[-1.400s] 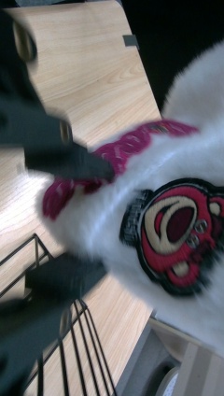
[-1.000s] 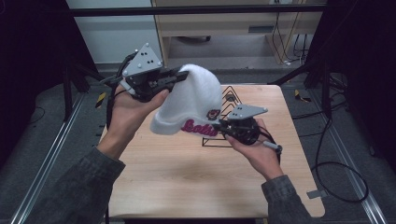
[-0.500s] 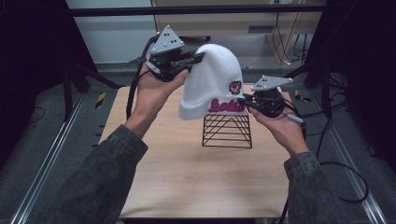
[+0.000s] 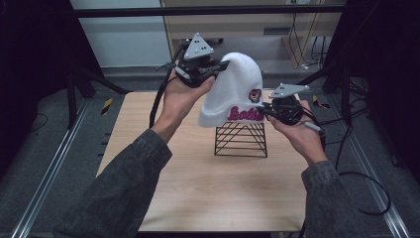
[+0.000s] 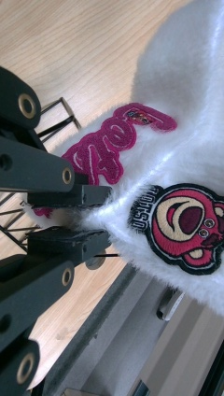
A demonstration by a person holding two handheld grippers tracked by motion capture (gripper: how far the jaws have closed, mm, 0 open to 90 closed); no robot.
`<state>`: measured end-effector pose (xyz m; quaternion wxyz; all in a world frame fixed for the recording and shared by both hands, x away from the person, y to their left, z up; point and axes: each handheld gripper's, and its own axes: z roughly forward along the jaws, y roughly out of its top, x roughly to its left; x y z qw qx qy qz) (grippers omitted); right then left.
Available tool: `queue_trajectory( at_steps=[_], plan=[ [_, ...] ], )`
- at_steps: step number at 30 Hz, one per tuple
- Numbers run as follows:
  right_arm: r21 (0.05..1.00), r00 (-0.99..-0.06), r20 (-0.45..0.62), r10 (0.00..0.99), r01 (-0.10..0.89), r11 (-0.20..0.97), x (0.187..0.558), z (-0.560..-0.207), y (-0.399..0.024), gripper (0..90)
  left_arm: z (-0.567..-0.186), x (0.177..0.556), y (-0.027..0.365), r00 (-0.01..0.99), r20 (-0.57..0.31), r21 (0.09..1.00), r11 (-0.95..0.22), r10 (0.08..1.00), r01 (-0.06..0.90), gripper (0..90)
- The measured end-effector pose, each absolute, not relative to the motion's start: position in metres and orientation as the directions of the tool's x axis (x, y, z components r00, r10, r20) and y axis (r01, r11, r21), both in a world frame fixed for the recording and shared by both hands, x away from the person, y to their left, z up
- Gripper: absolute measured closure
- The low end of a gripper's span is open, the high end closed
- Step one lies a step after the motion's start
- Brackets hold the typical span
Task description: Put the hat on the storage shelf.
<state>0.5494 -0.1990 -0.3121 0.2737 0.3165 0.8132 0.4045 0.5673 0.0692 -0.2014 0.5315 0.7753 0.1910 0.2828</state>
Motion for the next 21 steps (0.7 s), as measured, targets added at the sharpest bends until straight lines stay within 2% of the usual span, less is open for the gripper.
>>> queue_trajectory(
  at_steps=[21],
  plan=[
    [0.809,-0.64,-0.181,0.746,0.335,0.483,0.544,-0.337,-0.21,79.7,-0.227,0.564,0.059,0.795,0.225,0.919,-0.394,0.564,0.02,83.8]
  ],
)
